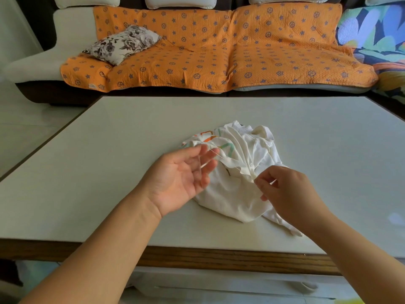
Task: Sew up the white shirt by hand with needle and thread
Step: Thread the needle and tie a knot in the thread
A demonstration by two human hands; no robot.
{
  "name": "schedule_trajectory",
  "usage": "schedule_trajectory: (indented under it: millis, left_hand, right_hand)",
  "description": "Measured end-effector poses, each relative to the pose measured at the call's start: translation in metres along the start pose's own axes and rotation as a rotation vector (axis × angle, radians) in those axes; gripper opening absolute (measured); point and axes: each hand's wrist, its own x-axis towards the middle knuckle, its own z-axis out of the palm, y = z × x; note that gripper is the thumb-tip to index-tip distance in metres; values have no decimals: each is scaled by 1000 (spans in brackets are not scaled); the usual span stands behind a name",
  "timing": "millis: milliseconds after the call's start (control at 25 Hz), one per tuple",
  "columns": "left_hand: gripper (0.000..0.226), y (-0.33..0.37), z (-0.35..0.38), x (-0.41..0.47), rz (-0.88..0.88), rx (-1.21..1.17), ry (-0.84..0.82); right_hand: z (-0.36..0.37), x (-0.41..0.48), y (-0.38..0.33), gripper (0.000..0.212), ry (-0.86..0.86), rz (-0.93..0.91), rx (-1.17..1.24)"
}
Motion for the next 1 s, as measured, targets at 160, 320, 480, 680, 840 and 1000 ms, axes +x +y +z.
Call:
schedule_trajectory:
  millis: [160, 320, 480, 680, 840, 1000]
  left_hand:
    - [10, 6, -3, 2, 72, -193, 37]
    - [10, 12, -7, 6, 162, -360, 80]
    - [11, 20, -18, 8, 255, -439, 138]
    - [11, 23, -28, 14, 324, -464, 191]
    - [14, 16, -18, 18, 302, -388, 218]
    - [16, -1, 2, 20, 212, -320, 177]
  right_hand:
    - [-5, -2, 8, 17, -58, 29, -97]
    - [-10, 1, 16, 19, -106, 82, -266]
    - [-20, 8, 28, 19, -72, 146, -405]
    - [-29, 18, 49, 27, -50, 258, -464]
    - [-30, 16, 39, 17, 12, 225, -464]
    - [-22, -1, -2, 19, 443, -103, 82]
